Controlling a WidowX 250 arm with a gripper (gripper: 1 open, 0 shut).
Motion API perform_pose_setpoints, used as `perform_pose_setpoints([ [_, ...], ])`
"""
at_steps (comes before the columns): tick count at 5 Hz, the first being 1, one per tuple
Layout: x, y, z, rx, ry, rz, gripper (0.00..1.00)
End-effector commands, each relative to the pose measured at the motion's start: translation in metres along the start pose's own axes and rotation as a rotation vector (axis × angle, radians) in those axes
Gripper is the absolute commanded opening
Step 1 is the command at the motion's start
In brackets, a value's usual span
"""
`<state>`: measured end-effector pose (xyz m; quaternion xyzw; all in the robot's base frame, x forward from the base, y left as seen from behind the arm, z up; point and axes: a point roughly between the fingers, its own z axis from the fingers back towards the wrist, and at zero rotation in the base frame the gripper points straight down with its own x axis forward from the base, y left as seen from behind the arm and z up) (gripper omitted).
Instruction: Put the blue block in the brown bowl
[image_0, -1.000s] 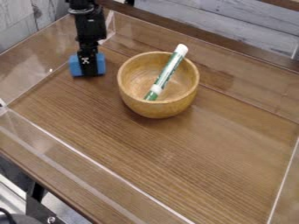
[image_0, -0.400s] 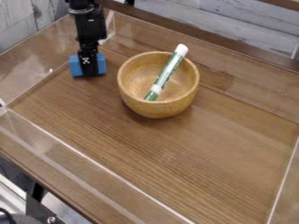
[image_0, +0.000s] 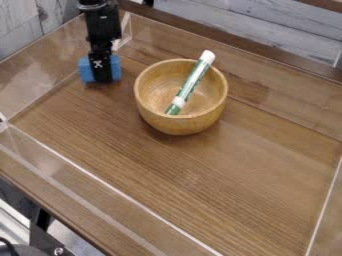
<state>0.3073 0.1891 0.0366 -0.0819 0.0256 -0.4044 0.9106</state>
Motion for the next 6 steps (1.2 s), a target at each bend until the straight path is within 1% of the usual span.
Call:
perform_pose_setpoints([
  [1, -0.001, 0.003, 0.042, 0.111, -0.025, 0.012, 0.00],
  [3, 0.001, 0.001, 0.056, 0.137, -0.032, 0.024, 0.00],
  [5, 0.016, 0.005, 0.074, 0.195, -0.054, 0.007, 0.00],
  [6, 0.031, 0.002, 0.094, 0.237, -0.075, -0.008, 0.00],
])
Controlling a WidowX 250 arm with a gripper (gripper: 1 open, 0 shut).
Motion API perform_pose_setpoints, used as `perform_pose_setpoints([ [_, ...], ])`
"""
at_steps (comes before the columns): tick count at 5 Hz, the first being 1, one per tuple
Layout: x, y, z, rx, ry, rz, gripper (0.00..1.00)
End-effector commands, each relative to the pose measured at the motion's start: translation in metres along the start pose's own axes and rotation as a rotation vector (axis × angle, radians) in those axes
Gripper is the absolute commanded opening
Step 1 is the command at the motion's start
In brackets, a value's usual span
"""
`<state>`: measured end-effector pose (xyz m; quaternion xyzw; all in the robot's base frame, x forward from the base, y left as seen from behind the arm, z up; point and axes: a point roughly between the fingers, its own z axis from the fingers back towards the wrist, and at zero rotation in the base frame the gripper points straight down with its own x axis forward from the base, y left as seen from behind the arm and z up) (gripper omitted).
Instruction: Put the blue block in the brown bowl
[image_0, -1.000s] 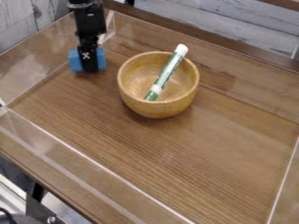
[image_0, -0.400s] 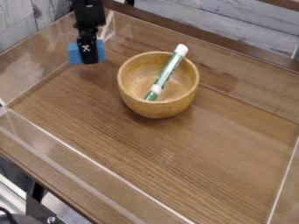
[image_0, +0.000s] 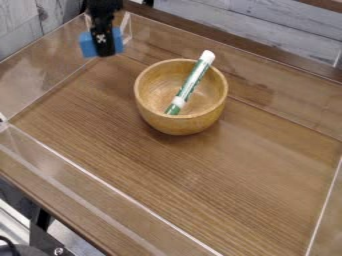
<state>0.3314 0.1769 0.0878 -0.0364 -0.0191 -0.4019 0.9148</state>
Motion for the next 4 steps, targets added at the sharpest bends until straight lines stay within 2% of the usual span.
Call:
perform_pose_setpoints([
  [1, 0.027, 0.005, 0.055, 0.139, -0.059, -0.023, 0.00],
  [2, 0.043, 0.009, 0.058, 0.153, -0.085, -0.037, 0.00],
  [4, 0.053, 0.011, 0.056, 0.172, -0.127, -0.063, 0.00],
])
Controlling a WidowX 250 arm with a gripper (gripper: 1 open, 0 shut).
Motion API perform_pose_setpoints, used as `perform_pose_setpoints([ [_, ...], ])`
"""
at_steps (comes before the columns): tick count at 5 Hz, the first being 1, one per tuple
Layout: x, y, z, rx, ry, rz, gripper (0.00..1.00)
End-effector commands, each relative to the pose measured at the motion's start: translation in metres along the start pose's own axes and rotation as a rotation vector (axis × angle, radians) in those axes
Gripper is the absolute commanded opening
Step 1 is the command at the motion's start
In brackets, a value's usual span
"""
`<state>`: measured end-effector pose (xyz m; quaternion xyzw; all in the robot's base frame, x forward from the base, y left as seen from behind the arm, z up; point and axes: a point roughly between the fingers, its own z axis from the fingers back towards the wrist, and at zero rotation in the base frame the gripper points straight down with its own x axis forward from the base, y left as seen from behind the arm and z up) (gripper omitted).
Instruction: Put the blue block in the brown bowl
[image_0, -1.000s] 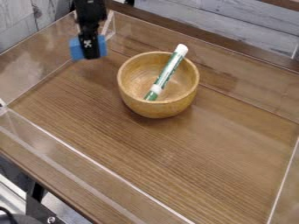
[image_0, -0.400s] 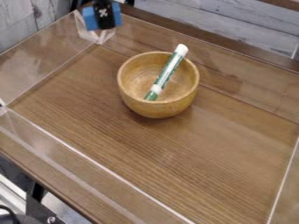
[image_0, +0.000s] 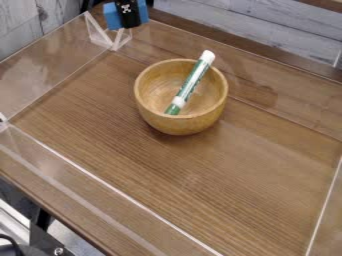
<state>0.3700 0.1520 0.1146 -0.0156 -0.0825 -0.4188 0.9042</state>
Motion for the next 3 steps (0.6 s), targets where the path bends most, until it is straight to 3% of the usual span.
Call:
perform_pose_setpoints([
  [1, 0.014, -0.004, 0.035, 0.084, -0.046, -0.048, 0.00],
  [3, 0.031, -0.022, 0.045, 0.090, -0.095, -0.137, 0.00],
])
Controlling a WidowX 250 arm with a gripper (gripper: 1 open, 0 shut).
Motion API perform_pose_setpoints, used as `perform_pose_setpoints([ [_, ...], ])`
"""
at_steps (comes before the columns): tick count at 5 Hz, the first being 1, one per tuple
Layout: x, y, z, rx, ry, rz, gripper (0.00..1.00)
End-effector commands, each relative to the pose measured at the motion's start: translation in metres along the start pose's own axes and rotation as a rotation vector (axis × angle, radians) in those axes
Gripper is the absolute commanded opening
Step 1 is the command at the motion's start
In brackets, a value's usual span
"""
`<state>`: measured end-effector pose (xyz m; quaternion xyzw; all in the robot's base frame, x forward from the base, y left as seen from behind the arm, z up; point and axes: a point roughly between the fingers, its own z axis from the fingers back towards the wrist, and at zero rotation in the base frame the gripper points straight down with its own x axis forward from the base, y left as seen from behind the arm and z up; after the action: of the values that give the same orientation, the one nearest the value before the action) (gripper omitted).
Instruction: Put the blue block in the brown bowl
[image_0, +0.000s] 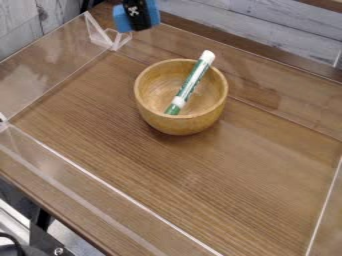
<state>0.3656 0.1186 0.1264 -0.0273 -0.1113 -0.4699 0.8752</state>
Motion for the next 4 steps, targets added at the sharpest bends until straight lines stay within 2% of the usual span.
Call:
perform_pose_setpoints([
  [1, 0.023, -0.008, 0.036, 0.102, -0.043, -0.058, 0.00],
  [3, 0.048, -0.023, 0.028, 0.115, -0.082, -0.097, 0.00],
  [4, 0.052, -0.025, 0.022, 0.130, -0.099, -0.105, 0.00],
])
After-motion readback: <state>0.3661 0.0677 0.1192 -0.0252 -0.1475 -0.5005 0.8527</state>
